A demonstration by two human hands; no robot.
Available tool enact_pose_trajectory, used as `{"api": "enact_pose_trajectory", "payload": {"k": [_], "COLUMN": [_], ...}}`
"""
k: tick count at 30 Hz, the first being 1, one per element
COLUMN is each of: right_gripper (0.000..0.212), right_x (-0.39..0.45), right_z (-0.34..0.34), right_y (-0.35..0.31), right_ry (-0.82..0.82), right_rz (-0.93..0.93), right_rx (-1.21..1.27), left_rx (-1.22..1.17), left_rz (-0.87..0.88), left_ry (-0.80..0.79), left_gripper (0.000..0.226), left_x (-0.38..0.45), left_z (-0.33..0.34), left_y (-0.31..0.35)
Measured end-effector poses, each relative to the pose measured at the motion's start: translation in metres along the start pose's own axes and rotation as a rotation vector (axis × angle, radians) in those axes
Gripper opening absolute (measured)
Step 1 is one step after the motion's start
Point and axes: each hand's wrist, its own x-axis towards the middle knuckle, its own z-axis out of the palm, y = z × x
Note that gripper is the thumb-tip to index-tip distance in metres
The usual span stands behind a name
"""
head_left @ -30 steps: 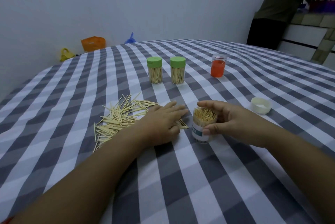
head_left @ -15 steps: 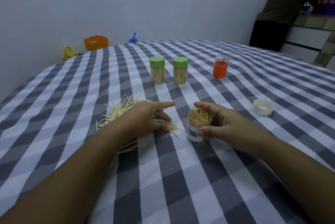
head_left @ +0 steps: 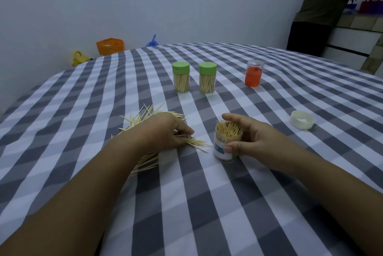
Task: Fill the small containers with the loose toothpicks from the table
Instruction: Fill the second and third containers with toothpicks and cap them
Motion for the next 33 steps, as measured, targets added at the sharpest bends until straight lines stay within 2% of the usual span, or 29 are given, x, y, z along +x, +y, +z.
{"api": "enact_pose_trajectory", "payload": {"k": [6, 14, 17, 23, 25, 27, 30, 33], "right_gripper": [0.066, 0.069, 0.070, 0.071, 0.071, 0.071, 0.070, 0.070], "right_x": [0.000, -0.001, -0.001, -0.001, 0.000, 0.000, 0.000, 0.001], "right_z": [-0.001, -0.001, -0.001, 0.000, -0.001, 0.000, 0.001, 0.006], "right_y": [0.002, 0.002, 0.001, 0.002, 0.002, 0.002, 0.003, 0.004], "right_ry": [-0.004, 0.005, 0.004, 0.008, 0.006, 0.006, 0.015, 0.028], "right_rz": [-0.005, 0.004, 0.011, 0.017, 0.018, 0.020, 0.017, 0.011], "right_rx": [-0.001, -0.028, -0.045, -0.047, -0.042, -0.050, -0.064, -0.089], "left_rx": [0.021, 0.455, 0.539, 0.524, 0.377, 0.084, -0.492, -1.121], "left_rz": [0.009, 0.068, 0.086, 0.032, 0.002, -0.057, -0.112, -0.188], "left_ry": [-0.019, -0.123, -0.099, -0.073, -0.009, 0.102, 0.342, 0.351], "left_gripper": [0.037, 0.035, 0.033, 0.034, 0.031, 0.028, 0.019, 0.018], "left_x": [-0.001, 0.010, 0.011, 0.013, 0.011, 0.006, -0.001, -0.004], "left_z": [0.001, 0.003, 0.004, 0.009, 0.008, 0.004, -0.003, -0.007], "left_y": [0.003, 0.013, 0.020, 0.017, 0.018, 0.019, 0.020, 0.023]}}
